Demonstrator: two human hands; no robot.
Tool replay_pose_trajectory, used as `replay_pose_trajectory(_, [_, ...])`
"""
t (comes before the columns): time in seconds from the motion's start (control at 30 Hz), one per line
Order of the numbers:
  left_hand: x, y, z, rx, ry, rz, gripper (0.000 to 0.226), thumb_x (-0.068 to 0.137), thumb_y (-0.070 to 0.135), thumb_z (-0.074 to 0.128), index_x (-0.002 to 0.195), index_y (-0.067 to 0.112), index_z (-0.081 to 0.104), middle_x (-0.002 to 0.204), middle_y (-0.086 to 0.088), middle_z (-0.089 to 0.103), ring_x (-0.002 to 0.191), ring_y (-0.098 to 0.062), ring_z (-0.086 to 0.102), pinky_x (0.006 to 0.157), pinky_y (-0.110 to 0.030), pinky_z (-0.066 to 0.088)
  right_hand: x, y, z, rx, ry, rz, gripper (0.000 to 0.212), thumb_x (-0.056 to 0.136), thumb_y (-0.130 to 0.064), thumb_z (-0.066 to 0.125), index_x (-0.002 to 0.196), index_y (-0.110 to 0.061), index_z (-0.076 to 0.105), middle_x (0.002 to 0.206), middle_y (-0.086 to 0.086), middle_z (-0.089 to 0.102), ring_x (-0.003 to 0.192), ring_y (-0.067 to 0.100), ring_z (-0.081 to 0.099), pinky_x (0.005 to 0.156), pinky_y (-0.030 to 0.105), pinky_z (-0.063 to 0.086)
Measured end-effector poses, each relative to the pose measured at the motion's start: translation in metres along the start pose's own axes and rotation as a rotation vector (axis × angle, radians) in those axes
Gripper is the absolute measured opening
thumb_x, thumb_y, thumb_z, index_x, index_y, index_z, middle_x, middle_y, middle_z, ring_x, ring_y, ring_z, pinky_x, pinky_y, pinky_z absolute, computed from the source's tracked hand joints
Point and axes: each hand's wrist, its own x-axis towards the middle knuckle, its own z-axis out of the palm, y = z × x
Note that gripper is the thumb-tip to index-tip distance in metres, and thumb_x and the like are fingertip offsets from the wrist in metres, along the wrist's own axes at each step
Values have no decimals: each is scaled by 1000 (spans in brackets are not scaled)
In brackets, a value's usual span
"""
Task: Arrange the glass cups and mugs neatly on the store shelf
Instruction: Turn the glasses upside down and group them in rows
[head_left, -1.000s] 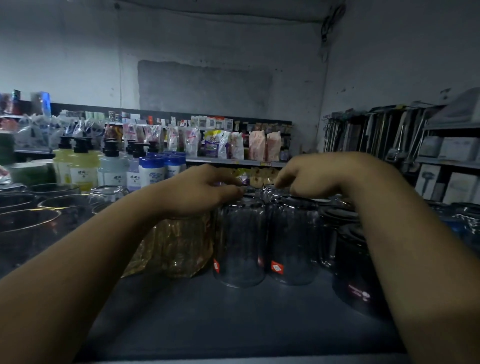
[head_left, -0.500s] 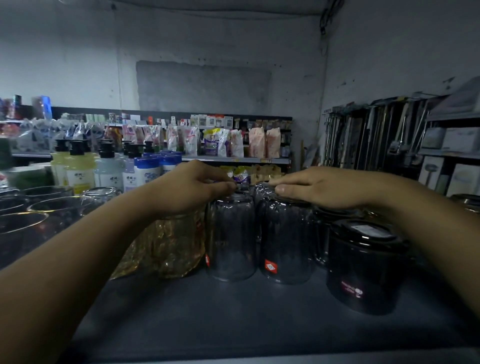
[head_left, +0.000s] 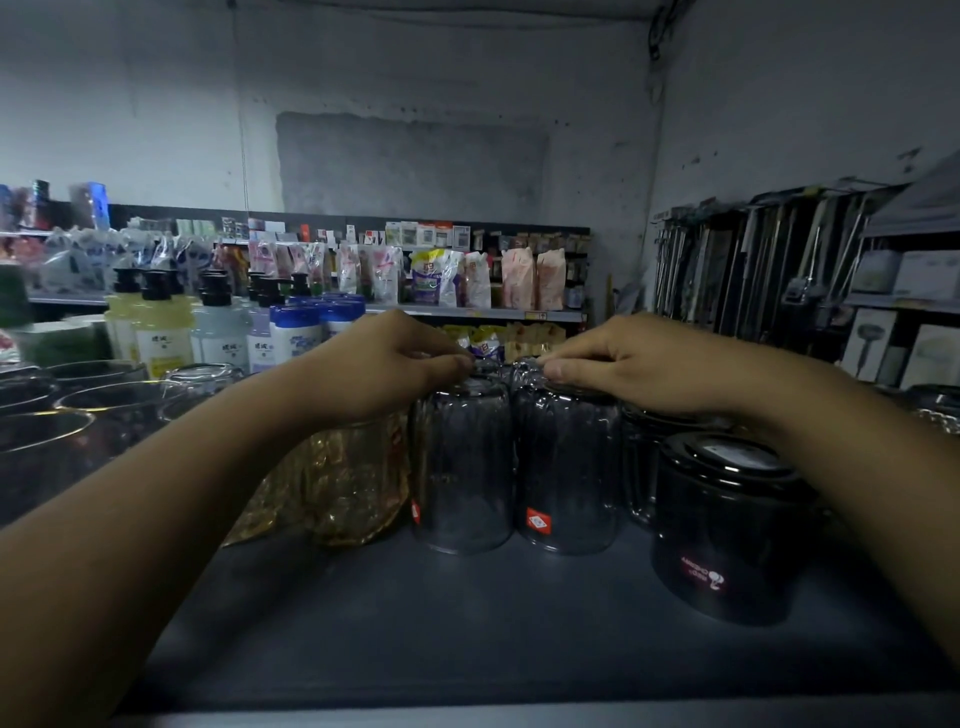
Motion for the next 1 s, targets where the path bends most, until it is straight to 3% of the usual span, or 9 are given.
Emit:
replay_pose_trajectory(0.23, [1,-1,1,-4,19,-1,30,99,38,59,121,25,75,114,6,75,95,2,67,79,-11,46,2,-1,0,-37,49,-10,35,101,-45,52,128,-30,69,132,-11,68,114,7,63,105,35,48])
replay_pose_trajectory(0.3, [1,-1,1,2,24,-4,30,99,39,59,121,26,75,115,6,75,95,1,67,78,-15,47,2,-2,0,-37,49,-6,35,100,-46,52,128,-31,69,131,-11,68,113,7,63,105,36,48])
replay_pose_trajectory(0.43, [1,-2,1,16,21,-11,31,99,41,59,120,26,75,112,2,76,97,-9,69,93,-34,54,1,-3,-1,-32,42,-4,37,100,-45,52,129,-30,68,132,-10,67,116,7,61,106,35,47])
replay_pose_trajectory(0.7, [0,0,0,11,24,-6,30,99,41,58,119,25,74,114,2,75,97,-10,68,94,-38,54,4,-12,-3,-67,65,1,29,101,-38,57,121,-23,72,117,-9,71,104,6,64,91,28,49])
replay_pose_trajectory(1.0, [-11,2,-39,212,-75,26,30,102,33,55,121,17,72,115,-1,73,99,-16,68,85,-33,52,8,-78,8,2,231,-129,22,98,-34,63,118,-27,71,116,-8,71,104,9,64,94,33,53])
